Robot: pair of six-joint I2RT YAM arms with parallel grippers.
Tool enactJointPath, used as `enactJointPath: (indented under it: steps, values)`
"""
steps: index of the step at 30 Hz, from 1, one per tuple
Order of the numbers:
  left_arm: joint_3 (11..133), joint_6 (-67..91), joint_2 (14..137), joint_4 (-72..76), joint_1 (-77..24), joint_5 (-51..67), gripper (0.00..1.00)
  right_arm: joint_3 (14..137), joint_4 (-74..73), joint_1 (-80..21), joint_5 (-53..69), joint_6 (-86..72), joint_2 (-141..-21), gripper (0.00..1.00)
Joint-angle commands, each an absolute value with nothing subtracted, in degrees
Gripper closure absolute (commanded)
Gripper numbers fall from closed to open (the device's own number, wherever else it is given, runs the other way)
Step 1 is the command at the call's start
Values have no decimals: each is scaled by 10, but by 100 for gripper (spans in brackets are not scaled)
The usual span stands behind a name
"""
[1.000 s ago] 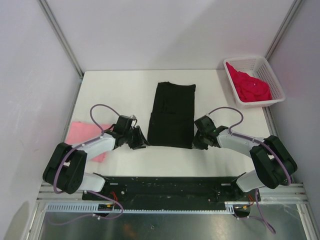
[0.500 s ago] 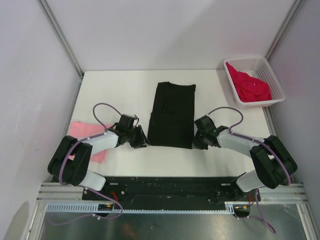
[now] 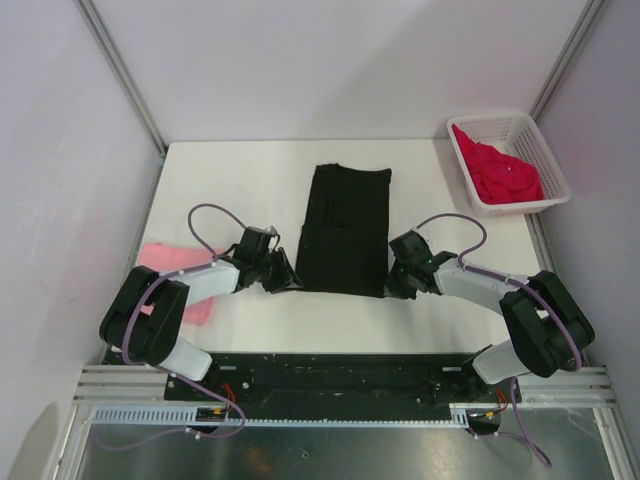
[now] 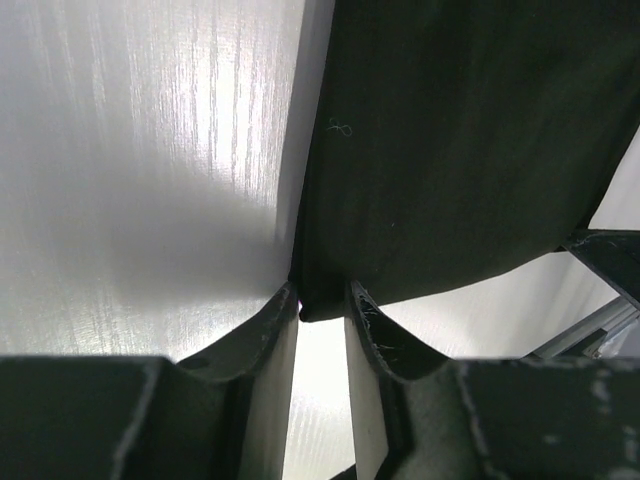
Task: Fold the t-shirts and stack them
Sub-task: Grab one side of the 2/3 rectangular tshirt with both arms
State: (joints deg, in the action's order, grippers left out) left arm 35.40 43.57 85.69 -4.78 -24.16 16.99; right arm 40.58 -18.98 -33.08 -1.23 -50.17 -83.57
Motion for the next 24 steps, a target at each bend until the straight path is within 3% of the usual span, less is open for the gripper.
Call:
enactJointPath:
  steps: [1,5,10,24]
  values:
    - [356,428,876,-52,-251,128,71,399,-205,-326,-23,-489,-828,100]
    - [349,432,871,-53,-257,117,78,399,-206,-324,-23,-487,-823,100]
    - [345,438,844,-53,-274,113,98,399,-212,-327,-25,-480,-802,100]
    - [252,553,635,-108,-418,31,100,307,-285,-370,-40,-504,-604,100]
